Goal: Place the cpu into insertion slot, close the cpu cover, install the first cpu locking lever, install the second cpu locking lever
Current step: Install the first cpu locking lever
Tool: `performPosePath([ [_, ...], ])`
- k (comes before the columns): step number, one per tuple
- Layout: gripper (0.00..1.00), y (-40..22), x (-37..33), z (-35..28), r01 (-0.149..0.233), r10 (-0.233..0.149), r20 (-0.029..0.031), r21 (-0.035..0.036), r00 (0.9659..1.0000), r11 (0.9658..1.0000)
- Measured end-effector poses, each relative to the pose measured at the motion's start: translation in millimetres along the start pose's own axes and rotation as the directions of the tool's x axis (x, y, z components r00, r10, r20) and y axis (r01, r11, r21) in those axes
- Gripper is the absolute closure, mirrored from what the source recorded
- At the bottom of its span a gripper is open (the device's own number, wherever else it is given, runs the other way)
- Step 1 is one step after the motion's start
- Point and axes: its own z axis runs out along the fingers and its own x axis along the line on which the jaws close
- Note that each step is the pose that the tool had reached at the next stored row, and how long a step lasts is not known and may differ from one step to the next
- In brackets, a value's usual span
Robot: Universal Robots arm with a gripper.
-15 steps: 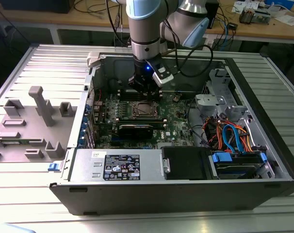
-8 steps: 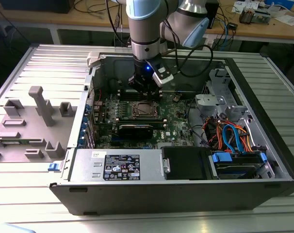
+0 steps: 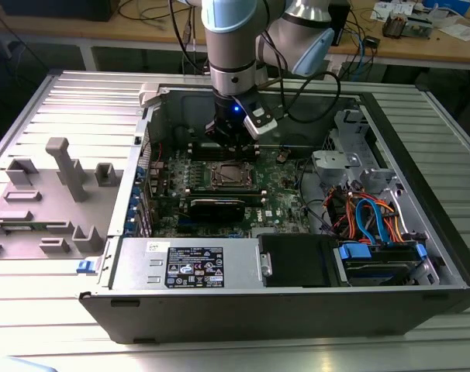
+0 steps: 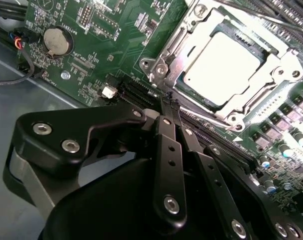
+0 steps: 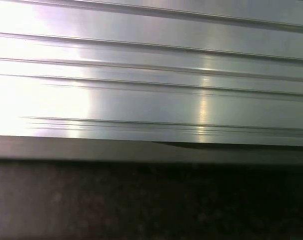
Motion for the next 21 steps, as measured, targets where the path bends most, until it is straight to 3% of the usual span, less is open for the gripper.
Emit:
performPosePath([
  [1,0.89,-0.5,0.0,0.0,-0.001,0.001,0.0002,-0.0041,1.0,1.0],
  [5,0.89,-4.4,0.2,-0.2,-0.001,0.001,0.0002,-0.0089,1.0,1.0],
  [10,0.89,-8.3,0.3,-0.5,-0.005,0.005,0.0013,-0.0336,1.0,0.9994],
  [13,0.89,-11.1,0.4,-0.6,-0.007,0.008,0.0021,-0.0561,1.0,0.9984],
  [21,0.89,-21.0,0.9,-0.5,-0.01,0.011,0.0028,-0.0794,0.9999,0.9968],
])
